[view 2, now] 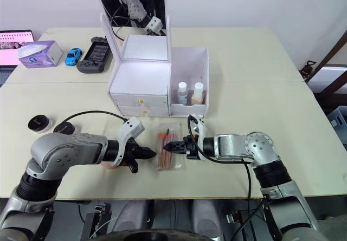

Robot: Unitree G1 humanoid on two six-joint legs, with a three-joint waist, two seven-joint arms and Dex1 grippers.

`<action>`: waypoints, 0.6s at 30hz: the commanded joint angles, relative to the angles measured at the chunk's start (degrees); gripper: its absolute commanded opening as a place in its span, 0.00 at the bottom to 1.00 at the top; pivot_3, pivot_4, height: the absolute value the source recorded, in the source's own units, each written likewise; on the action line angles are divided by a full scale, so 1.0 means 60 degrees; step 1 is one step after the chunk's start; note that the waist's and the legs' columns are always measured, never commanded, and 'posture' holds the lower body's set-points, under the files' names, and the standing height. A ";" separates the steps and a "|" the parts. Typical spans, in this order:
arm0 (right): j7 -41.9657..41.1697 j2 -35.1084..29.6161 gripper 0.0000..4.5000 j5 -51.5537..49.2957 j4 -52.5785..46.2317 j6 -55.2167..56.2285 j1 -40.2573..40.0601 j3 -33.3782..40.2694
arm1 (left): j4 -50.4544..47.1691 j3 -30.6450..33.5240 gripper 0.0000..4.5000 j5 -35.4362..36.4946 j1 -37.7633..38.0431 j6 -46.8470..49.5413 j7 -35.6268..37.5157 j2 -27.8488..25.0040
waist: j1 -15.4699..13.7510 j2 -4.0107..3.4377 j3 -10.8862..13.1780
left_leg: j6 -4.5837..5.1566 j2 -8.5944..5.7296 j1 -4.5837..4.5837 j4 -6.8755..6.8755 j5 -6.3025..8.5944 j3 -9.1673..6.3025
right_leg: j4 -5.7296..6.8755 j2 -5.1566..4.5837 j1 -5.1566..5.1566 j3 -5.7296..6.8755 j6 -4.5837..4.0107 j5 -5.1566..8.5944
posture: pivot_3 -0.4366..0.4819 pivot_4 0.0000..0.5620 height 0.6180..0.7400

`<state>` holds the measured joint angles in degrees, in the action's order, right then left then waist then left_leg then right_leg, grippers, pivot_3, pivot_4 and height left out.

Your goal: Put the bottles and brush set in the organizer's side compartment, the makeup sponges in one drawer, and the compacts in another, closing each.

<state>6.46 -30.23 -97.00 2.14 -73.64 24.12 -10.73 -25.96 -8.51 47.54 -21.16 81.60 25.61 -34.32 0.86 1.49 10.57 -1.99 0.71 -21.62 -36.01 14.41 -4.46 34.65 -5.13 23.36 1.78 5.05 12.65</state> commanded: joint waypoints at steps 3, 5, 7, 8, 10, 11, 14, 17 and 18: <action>-0.0569 0.0003 0.01 0.0925 -0.0190 -0.0392 -0.0275 0.0129 | 0.0050 -0.0090 0.00 -0.0344 -0.0200 -0.0208 0.0272 -0.0280 | -0.0024 0.0006 -0.0003 | 0.0004 0.0009 -0.0009 -0.0001 0.0002 -0.0002 | -0.0035 0.0013 -0.0007 0.0001 -0.0020 -0.0014 | 0.48 0.27 1.00; -0.0970 -0.0189 0.01 0.1021 -0.0859 -0.0378 -0.0465 0.0428 | -0.0018 0.0212 0.00 -0.0132 -0.0205 -0.0219 0.0577 -0.0477 | -0.0026 0.0002 -0.0002 | 0.0004 0.0012 -0.0023 -0.0005 0.0002 -0.0003 | -0.0046 0.0016 0.0001 0.0002 -0.0023 -0.0016 | 0.48 0.27 1.00; -0.1427 -0.0410 0.01 0.1207 -0.1742 -0.0230 -0.0670 0.0758 | -0.0160 0.0707 0.00 0.0335 -0.0179 -0.0224 0.1024 -0.0650 | -0.0034 -0.0006 0.0004 | 0.0004 0.0013 -0.0054 -0.0006 0.0002 -0.0003 | -0.0052 0.0016 0.0023 0.0003 -0.0023 -0.0017 | 0.48 0.27 1.00; -0.1768 -0.0476 0.01 0.1361 -0.2407 0.0087 -0.0809 0.1063 | -0.0298 0.1094 0.00 0.0687 -0.0190 -0.0246 0.1346 -0.0783 | -0.0051 -0.0012 0.0007 | 0.0004 0.0013 -0.0078 -0.0010 0.0002 -0.0005 | -0.0052 0.0017 0.0042 0.0005 -0.0023 -0.0018 | 0.48 0.27 1.00; -0.2223 -0.0533 0.01 0.1620 -0.3137 0.0499 -0.1005 0.1397 | -0.0455 0.1505 0.00 0.1063 -0.0196 -0.0268 0.1676 -0.0931 | -0.0052 -0.0014 0.0008 | 0.0003 0.0009 -0.0155 -0.0015 0.0001 -0.0009 | -0.0049 0.0018 0.0107 0.0004 -0.0028 -0.0024 | 0.48 0.27 1.00; -0.2592 -0.0543 0.01 0.1616 -0.3562 0.0736 -0.1073 0.1649 | -0.0641 0.1686 0.00 0.1186 -0.0159 -0.0485 0.1985 -0.1155 | -0.0048 -0.0016 0.0010 | 0.0003 0.0007 -0.0162 -0.0014 0.0001 -0.0007 | -0.0049 0.0019 0.0115 0.0002 -0.0050 -0.0040 | 0.48 0.27 1.00; -0.4053 -0.1223 0.01 0.2133 -0.5445 0.1510 -0.0722 0.2505 | -0.0748 0.2610 0.00 0.1017 -0.0265 -0.1558 0.2297 -0.1545 | -0.0038 -0.0038 0.0027 | 0.0004 0.0007 -0.0189 0.0000 0.0001 -0.0002 | -0.0055 0.0021 0.0147 -0.0002 -0.0050 -0.0042 | 0.48 0.27 1.00; -0.4783 -0.1728 0.01 0.2683 -0.6087 0.2242 0.0041 0.2994 | -0.1078 0.3575 0.00 0.1470 -0.0093 -0.2533 0.2934 -0.1561 | -0.0028 -0.0036 0.0029 | 0.0004 0.0013 -0.0180 0.0000 0.0001 -0.0002 | -0.0053 0.0031 0.0144 0.0000 -0.0030 -0.0029 | 0.48 0.27 1.00; -0.5066 -0.1906 0.01 0.2940 -0.6092 0.2540 0.0507 0.3189 | -0.1221 0.3930 0.00 0.1628 -0.0042 -0.2955 0.3185 -0.1520 | -0.0013 -0.0044 0.0034 | 0.0004 0.0016 -0.0179 0.0000 0.0001 -0.0002 | -0.0054 0.0034 0.0145 0.0000 -0.0018 -0.0022 | 0.48 0.27 1.00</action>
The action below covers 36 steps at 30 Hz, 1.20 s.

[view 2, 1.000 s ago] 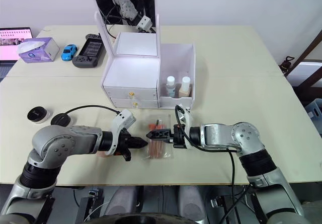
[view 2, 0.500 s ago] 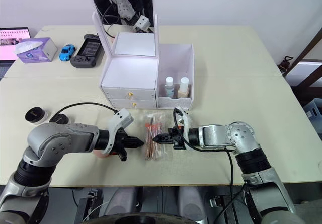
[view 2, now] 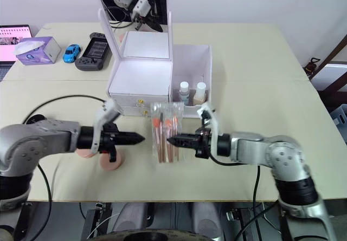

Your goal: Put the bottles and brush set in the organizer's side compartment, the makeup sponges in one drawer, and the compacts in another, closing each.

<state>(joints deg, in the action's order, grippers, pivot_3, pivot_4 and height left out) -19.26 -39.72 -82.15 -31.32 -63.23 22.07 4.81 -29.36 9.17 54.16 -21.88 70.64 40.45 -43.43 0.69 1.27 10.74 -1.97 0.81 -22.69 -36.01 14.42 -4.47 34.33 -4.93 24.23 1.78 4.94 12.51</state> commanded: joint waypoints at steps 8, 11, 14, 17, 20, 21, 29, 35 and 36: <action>-0.3994 -0.1415 0.01 0.4486 0.2626 0.3446 0.3961 -0.0101 | -0.0415 0.1503 0.00 0.1950 0.0178 -0.1774 0.0772 0.0174 | -0.0022 -0.0012 0.0011 | -0.0001 0.0001 0.0015 -0.0020 -0.0001 0.0018 | -0.0013 -0.0008 -0.0023 -0.0003 -0.0017 -0.0011 | 0.48 0.27 1.00; -0.5493 -0.1431 0.01 0.6502 0.4579 0.5286 0.4596 -0.0859 | -0.0051 0.1661 0.00 0.3293 0.0183 -0.1169 0.0363 -0.0050 | 0.0012 -0.0010 0.0011 | -0.0001 0.0001 0.0015 -0.0016 0.0000 0.0026 | -0.0017 -0.0009 -0.0025 -0.0011 -0.0017 -0.0011 | 0.48 0.27 1.00; -0.6415 -0.0867 0.01 0.7865 0.6610 0.7155 0.5267 -0.1186 | 0.0030 0.1804 0.00 0.3914 0.0166 -0.1325 -0.0094 -0.0064 | 0.0028 -0.0014 0.0013 | 0.0000 0.0001 0.0016 -0.0003 0.0000 0.0031 | -0.0014 -0.0007 -0.0018 -0.0016 -0.0046 -0.0032 | 0.48 0.27 1.00; -0.7125 -0.0111 0.01 0.8700 0.8631 0.8460 0.6018 -0.1322 | 0.0002 0.1639 0.00 0.3953 0.0111 -0.1457 -0.0426 -0.0098 | 0.0084 -0.0030 0.0023 | 0.0001 0.0003 0.0026 0.0003 -0.0002 0.0038 | -0.0002 0.0002 -0.0013 -0.0028 -0.0038 -0.0037 | 0.48 0.27 1.00; -0.7729 0.0465 0.01 0.9220 1.0198 0.9109 0.6609 -0.1351 | -0.0072 0.1530 0.00 0.3951 0.0155 -0.1548 -0.0595 -0.0137 | 0.0062 -0.0035 0.0027 | -0.0001 0.0006 0.0032 0.0001 -0.0003 0.0038 | 0.0007 0.0008 -0.0014 -0.0032 -0.0038 -0.0038 | 0.48 0.27 1.00; -0.7947 0.0643 0.01 0.9428 1.0714 0.9410 0.6755 -0.1384 | -0.0108 0.1486 0.00 0.3862 0.0195 -0.1578 -0.0600 -0.0176 | 0.0061 -0.0035 0.0027 | -0.0003 0.0007 0.0032 0.0000 -0.0005 0.0038 | 0.0009 0.0008 -0.0015 -0.0033 -0.0040 -0.0037 | 0.48 0.27 1.00; -0.8795 0.1510 0.01 1.0553 1.3833 1.1123 0.7365 -0.1153 | -0.0288 0.1446 0.00 0.4215 0.0530 -0.1617 -0.0662 -0.0587 | 0.0033 -0.0037 0.0028 | -0.0018 0.0006 0.0033 -0.0004 -0.0013 0.0039 | 0.0013 0.0010 -0.0023 -0.0046 -0.0042 -0.0039 | 0.48 0.27 1.00; -0.9033 0.1943 0.01 1.0744 1.4838 1.1699 0.7487 -0.0798 | -0.0267 0.1397 0.00 0.3967 0.0576 -0.1802 -0.0637 -0.0781 | 0.0080 -0.0038 0.0029 | -0.0037 0.0007 0.0047 -0.0001 -0.0024 0.0038 | 0.0036 0.0018 -0.0021 -0.0057 -0.0040 -0.0041 | 0.48 0.27 1.00; -0.9044 0.1998 0.01 1.0787 1.4966 1.1780 0.7502 -0.0751 | -0.0295 0.1360 0.00 0.3931 0.0598 -0.1823 -0.0614 -0.0797 | 0.0090 -0.0038 0.0029 | -0.0053 0.0007 0.0050 0.0000 -0.0033 0.0038 | 0.0042 0.0019 -0.0019 -0.0060 -0.0041 -0.0041 | 0.48 0.27 1.00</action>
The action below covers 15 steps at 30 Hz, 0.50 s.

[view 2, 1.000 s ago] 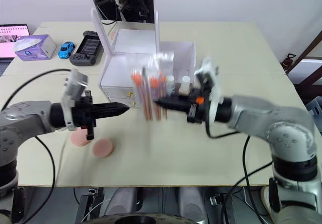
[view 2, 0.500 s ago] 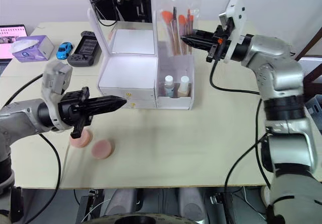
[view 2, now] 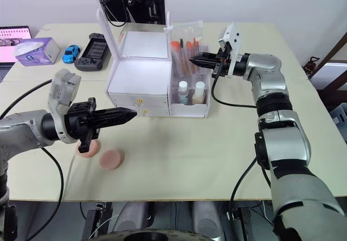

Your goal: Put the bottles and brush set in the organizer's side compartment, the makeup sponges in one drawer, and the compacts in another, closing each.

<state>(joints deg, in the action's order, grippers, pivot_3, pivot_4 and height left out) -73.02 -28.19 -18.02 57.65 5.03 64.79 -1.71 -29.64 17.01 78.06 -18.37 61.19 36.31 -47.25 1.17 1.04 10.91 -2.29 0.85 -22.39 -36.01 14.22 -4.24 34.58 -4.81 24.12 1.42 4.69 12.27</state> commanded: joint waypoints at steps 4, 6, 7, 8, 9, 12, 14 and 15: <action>-0.0143 0.0214 0.01 0.0177 0.0517 0.0305 0.0437 0.0508 | -0.0454 -0.0116 0.00 -0.0153 0.0242 -0.0354 0.0075 -0.0090 | 0.0003 0.0000 0.0000 | -0.0021 0.0000 0.0012 -0.0005 -0.0012 0.0001 | 0.0033 0.0002 0.0000 -0.0010 -0.0003 0.0001 | 0.48 0.27 1.00; -0.0179 0.0215 0.18 0.0121 0.0592 0.0197 0.0492 0.0664 | -0.0561 -0.0154 0.00 -0.0189 0.0384 -0.0377 0.0137 -0.0124 | 0.0004 0.0000 0.0000 | -0.0031 0.0000 0.0014 -0.0009 -0.0017 0.0001 | 0.0050 0.0002 0.0003 -0.0013 -0.0005 0.0002 | 0.48 0.27 1.00; -0.0236 0.0191 0.26 0.0112 0.0597 0.0139 0.0517 0.0728 | -0.0578 -0.0164 0.00 -0.0234 0.0426 -0.0394 0.0185 -0.0160 | 0.0002 0.0000 0.0000 | -0.0034 0.0000 0.0018 -0.0009 -0.0019 0.0002 | 0.0058 0.0002 0.0004 -0.0017 -0.0005 0.0002 | 0.48 0.27 1.00; -0.0278 0.0159 0.36 0.0129 0.0596 0.0114 0.0539 0.0789 | -0.0544 -0.0173 0.00 -0.0273 0.0423 -0.0420 0.0215 -0.0183 | 0.0002 0.0000 0.0000 | -0.0036 0.0000 0.0020 -0.0011 -0.0021 0.0001 | 0.0064 0.0002 0.0005 -0.0017 -0.0007 0.0003 | 0.48 0.27 1.00; -0.0316 0.0130 0.48 0.0141 0.0581 0.0079 0.0556 0.0845 | -0.0502 -0.0182 0.00 -0.0296 0.0403 -0.0443 0.0239 -0.0198 | -0.0003 0.0000 0.0000 | -0.0038 0.0000 0.0022 -0.0011 -0.0022 0.0001 | 0.0070 0.0003 0.0005 -0.0018 -0.0008 0.0003 | 0.48 0.27 1.00; -0.0377 0.0034 0.82 0.0113 0.0501 -0.0074 0.0613 0.1036 | -0.0372 -0.0267 0.00 -0.0377 0.0271 -0.0504 0.0303 -0.0206 | -0.0001 0.0001 -0.0001 | -0.0044 0.0001 0.0034 -0.0014 -0.0026 -0.0001 | 0.0086 0.0008 0.0004 -0.0021 -0.0016 -0.0001 | 0.48 0.27 1.00; -0.0401 -0.0034 1.00 0.0108 0.0401 -0.0156 0.0642 0.1151 | -0.0324 -0.0329 0.00 -0.0423 0.0213 -0.0531 0.0348 -0.0202 | -0.0001 0.0001 -0.0001 | -0.0047 0.0000 0.0034 -0.0016 -0.0027 0.0000 | 0.0087 0.0012 0.0004 -0.0028 -0.0017 -0.0002 | 0.48 0.27 1.00; -0.0388 -0.0069 1.00 0.0109 0.0320 -0.0181 0.0649 0.1207 | -0.0312 -0.0354 0.00 -0.0446 0.0200 -0.0542 0.0384 -0.0203 | 0.0000 0.0001 -0.0001 | -0.0047 0.0000 0.0035 -0.0017 -0.0028 0.0000 | 0.0088 0.0013 0.0004 -0.0032 -0.0018 -0.0003 | 0.48 0.27 1.00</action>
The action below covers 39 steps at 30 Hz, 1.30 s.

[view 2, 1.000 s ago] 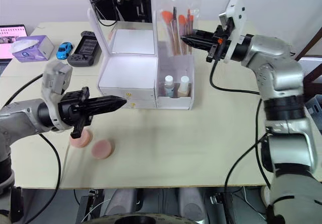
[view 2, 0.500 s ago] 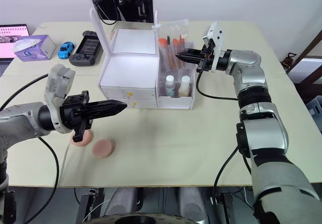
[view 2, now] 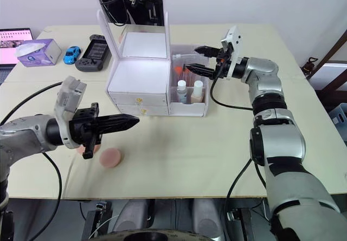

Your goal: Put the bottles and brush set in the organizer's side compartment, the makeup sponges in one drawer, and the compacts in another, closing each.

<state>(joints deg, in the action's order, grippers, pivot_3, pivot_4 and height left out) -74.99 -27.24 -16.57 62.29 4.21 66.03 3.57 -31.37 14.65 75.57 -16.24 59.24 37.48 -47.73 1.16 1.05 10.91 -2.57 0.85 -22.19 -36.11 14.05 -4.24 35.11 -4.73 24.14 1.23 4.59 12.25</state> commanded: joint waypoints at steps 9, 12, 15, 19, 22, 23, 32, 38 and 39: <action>-0.0032 -0.1035 1.00 -0.1094 -0.4900 -0.2949 -0.0669 0.0626 | 0.0186 0.0078 0.00 -0.0542 -0.0241 -0.0508 0.0573 -0.0100 | -0.0022 -0.0002 0.0001 | 0.0000 0.0000 -0.0004 0.0014 0.0000 0.0006 | -0.0002 0.0004 0.0013 -0.0015 0.0003 0.0000 | 0.48 0.27 1.00; 0.0329 -0.1476 1.00 -0.1629 -0.7303 -0.4547 -0.1469 0.0649 | 0.0276 0.0253 0.00 -0.0705 -0.0157 -0.0727 0.0802 -0.0143 | -0.0037 -0.0002 0.0001 | 0.0000 0.0000 -0.0004 0.0012 0.0000 0.0006 | -0.0001 0.0004 0.0013 -0.0015 0.0003 0.0002 | 0.48 0.27 1.00; 0.0643 -0.1942 1.00 -0.2289 -0.9254 -0.5924 -0.2270 0.0838 | 0.0361 0.0319 0.00 -0.0955 -0.0063 -0.0936 0.1105 -0.0224 | -0.0047 -0.0003 0.0002 | 0.0001 0.0000 -0.0004 0.0003 0.0000 0.0008 | 0.0003 0.0004 0.0013 -0.0018 0.0001 0.0002 | 0.48 0.27 1.00; 0.1169 -0.2510 1.00 -0.2800 -1.1120 -0.6713 -0.3679 0.1274 | 0.0590 0.0474 0.00 -0.1400 0.0181 -0.1286 0.1607 -0.0376 | -0.0069 0.0001 -0.0001 | 0.0001 0.0001 -0.0001 0.0000 0.0001 0.0009 | 0.0005 0.0004 0.0012 -0.0020 -0.0001 0.0004 | 0.48 0.27 1.00; 0.1759 -0.2632 1.00 -0.3680 -1.1981 -0.7627 -0.4657 0.1959 | 0.0789 0.0701 0.00 -0.1788 0.0528 -0.1523 0.1888 -0.0571 | -0.0073 0.0003 -0.0002 | 0.0001 0.0001 -0.0005 0.0000 0.0001 0.0011 | -0.0001 0.0003 0.0012 -0.0021 -0.0001 0.0004 | 0.48 0.27 1.00; 0.1907 -0.2661 1.00 -0.3714 -1.2226 -0.7627 -0.5077 0.2108 | 0.0870 0.0837 0.00 -0.1933 0.0698 -0.1627 0.2005 -0.0633 | -0.0062 0.0003 -0.0002 | 0.0001 0.0001 -0.0006 -0.0001 0.0001 0.0019 | -0.0001 0.0003 0.0015 -0.0029 -0.0001 0.0004 | 0.48 0.27 1.00; 0.2824 -0.2621 1.00 -0.3920 -1.3626 -0.7039 -0.9317 0.4123 | 0.2392 0.2773 0.00 -0.3567 0.3142 -0.2910 0.2897 -0.0697 | -0.0073 0.0007 -0.0004 | 0.0011 0.0004 -0.0005 0.0009 0.0007 0.0067 | -0.0007 0.0004 0.0038 -0.0073 -0.0001 0.0006 | 0.48 0.27 1.00; 0.3099 -0.2411 1.00 -0.3250 -1.2327 -0.5185 -1.0888 0.5559 | 0.4233 0.3444 0.00 -0.5311 0.4120 -0.4819 0.3164 -0.0345 | -0.0076 0.0010 -0.0006 | 0.0008 0.0012 0.0009 -0.0009 0.0009 0.0099 | -0.0019 0.0003 0.0038 -0.0097 0.0031 0.0025 | 0.48 0.27 1.00; 0.2989 -0.2470 1.00 -0.3147 -1.1961 -0.4888 -1.1075 0.5731 | 0.4543 0.3502 0.00 -0.5473 0.4141 -0.5056 0.3229 -0.0318 | -0.0078 0.0011 -0.0006 | 0.0007 0.0012 0.0010 -0.0011 0.0010 0.0106 | -0.0027 0.0002 0.0038 -0.0103 0.0030 0.0025 | 0.48 0.27 1.00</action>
<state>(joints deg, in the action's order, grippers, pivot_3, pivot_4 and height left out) -56.61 -41.46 -36.19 -11.15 -28.53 0.08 34.90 -5.69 33.13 44.61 8.65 32.07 55.86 -49.56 0.69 1.11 10.87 -2.53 0.93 -22.14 -36.18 14.11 -3.58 34.85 -4.73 24.37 0.60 4.77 12.41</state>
